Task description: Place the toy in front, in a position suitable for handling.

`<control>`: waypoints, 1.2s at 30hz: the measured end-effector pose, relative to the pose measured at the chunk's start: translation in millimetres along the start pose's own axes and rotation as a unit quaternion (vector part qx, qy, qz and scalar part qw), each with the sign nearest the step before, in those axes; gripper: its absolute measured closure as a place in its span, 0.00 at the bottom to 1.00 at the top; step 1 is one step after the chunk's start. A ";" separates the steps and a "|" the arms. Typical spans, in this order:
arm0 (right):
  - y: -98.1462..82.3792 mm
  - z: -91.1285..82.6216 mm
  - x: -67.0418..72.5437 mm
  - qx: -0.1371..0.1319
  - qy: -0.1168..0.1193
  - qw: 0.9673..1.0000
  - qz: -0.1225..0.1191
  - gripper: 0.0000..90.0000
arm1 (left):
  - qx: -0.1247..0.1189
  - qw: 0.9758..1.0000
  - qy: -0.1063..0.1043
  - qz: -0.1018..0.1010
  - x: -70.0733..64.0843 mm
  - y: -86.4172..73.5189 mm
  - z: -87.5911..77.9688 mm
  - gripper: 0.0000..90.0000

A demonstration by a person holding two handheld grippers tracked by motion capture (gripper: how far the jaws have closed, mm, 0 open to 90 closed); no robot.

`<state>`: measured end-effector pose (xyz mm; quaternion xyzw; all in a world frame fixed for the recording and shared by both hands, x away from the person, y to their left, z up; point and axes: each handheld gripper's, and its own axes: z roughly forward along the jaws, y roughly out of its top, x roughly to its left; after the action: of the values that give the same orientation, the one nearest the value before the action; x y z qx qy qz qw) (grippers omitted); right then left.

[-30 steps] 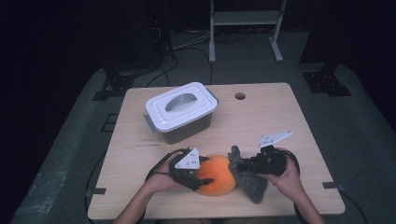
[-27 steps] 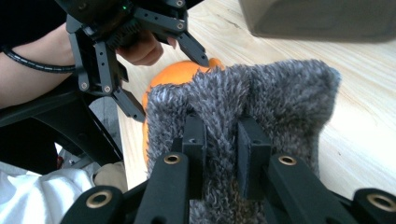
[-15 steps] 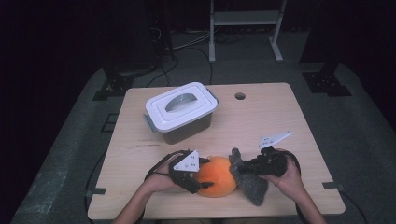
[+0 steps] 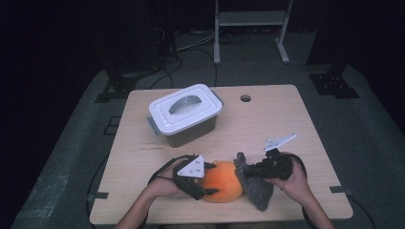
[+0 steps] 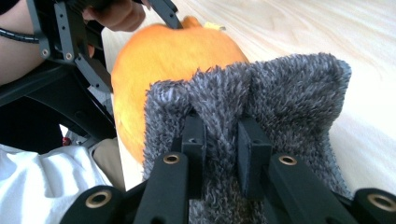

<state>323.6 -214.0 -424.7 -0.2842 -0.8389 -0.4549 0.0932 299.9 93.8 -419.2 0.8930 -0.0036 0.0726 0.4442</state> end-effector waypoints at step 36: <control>12.4 0.3 17.9 -0.003 0.024 0.999 -0.042 0.82 | -0.012 0.999 0.008 -0.045 2.5 13.0 0.5 0.17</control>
<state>315.9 -201.5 -408.6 -0.2383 -0.8464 -0.4671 0.0931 301.5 85.7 -408.8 0.8863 0.0396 0.0599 0.4576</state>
